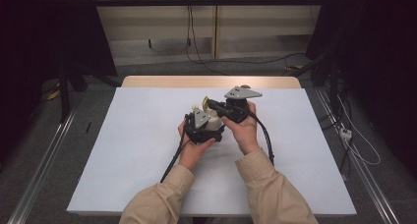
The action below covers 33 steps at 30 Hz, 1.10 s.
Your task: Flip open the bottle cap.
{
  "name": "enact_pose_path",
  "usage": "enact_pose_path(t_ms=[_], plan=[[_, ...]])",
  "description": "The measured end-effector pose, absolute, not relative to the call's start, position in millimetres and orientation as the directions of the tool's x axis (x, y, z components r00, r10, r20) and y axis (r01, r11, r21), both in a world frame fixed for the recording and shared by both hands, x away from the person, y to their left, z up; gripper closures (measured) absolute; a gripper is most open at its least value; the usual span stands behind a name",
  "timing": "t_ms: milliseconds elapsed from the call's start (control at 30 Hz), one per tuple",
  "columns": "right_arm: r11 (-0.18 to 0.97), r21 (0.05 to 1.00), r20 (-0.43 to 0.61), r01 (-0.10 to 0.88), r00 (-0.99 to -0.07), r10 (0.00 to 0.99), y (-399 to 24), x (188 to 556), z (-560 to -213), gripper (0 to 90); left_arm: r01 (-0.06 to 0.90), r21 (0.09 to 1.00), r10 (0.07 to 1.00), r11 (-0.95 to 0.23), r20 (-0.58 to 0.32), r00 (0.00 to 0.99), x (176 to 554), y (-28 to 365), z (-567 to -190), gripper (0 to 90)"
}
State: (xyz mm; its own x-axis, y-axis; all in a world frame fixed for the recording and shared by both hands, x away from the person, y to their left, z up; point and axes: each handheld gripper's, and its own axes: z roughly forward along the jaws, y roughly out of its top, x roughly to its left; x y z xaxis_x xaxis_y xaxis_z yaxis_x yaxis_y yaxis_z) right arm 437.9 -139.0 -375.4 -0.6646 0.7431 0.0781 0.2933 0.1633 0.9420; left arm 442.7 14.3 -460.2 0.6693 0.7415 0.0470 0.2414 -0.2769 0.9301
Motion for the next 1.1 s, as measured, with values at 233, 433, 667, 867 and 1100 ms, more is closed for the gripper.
enact_pose_path(t_ms=[233,433,667,867,1100], plan=[[0.168,0.94,0.078,0.296,-0.667,0.741,-138,439,-376,90.0,0.247,0.933,0.74,-0.263,0.031,0.672,443,15,-460,4.5],[0.168,0.938,0.081,0.302,-0.665,0.742,-138,438,-377,87.4,0.252,0.93,0.742,-0.267,0.032,0.669,441,16,-460,4.5],[0.142,0.94,0.108,0.31,-0.666,0.738,-141,433,-373,78.5,0.257,0.932,0.74,-0.254,0.016,0.672,439,20,-459,4.4],[0.112,0.943,0.135,0.313,-0.669,0.73,-146,427,-371,66.9,0.268,0.929,0.736,-0.254,0.006,0.677,438,21,-458,4.4],[0.088,0.938,0.168,0.335,-0.662,0.73,-163,419,-377,49.7,0.309,0.91,0.737,-0.278,-0.004,0.676,437,21,-459,3.1]])
